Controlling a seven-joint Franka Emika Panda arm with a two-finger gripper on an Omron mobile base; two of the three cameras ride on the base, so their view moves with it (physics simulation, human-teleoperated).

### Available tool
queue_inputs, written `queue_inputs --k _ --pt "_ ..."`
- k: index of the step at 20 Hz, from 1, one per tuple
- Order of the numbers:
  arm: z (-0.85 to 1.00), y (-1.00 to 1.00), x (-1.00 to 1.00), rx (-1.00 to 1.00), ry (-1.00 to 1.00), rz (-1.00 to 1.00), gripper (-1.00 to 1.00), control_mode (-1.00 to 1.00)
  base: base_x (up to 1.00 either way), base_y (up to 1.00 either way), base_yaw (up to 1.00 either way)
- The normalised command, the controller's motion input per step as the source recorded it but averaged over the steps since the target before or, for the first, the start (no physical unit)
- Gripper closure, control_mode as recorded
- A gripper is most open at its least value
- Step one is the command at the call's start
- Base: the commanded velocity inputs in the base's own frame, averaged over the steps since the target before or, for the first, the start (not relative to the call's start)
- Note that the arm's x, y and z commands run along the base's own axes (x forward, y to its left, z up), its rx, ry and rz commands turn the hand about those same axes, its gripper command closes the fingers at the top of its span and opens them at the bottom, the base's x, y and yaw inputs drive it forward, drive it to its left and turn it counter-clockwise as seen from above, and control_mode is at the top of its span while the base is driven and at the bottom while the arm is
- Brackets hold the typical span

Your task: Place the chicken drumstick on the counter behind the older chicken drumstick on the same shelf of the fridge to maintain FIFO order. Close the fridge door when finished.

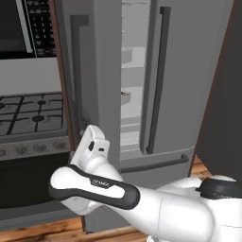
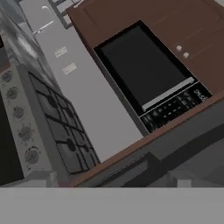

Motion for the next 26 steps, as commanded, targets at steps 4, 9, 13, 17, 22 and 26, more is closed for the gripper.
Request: queue_inputs --k 4,9,13,17,22,26 --pt "0.14 -0.61 0.0 0.0 0.0 -0.44 -1.0 -1.0 0.0 0.0 0.0" --pt "0.16 -0.61 0.08 0.0 0.01 -0.44 -1.0 -1.0 0.0 0.0 0.0" --pt "0.24 -0.52 0.18 0.0 0.02 -0.43 -1.0 -1.0 0.0 0.0 0.0" --pt "0.31 -0.42 0.13 0.0 0.01 -0.4 -1.0 -1.0 0.0 0.0 0.0" --pt "0.42 -0.14 0.17 0.0 0.0 -0.37 -1.0 -1.0 0.0 0.0 0.0" --pt "0.5 -0.01 0.3 0.0 0.0 -0.31 -1.0 -1.0 0.0 0.0 0.0"
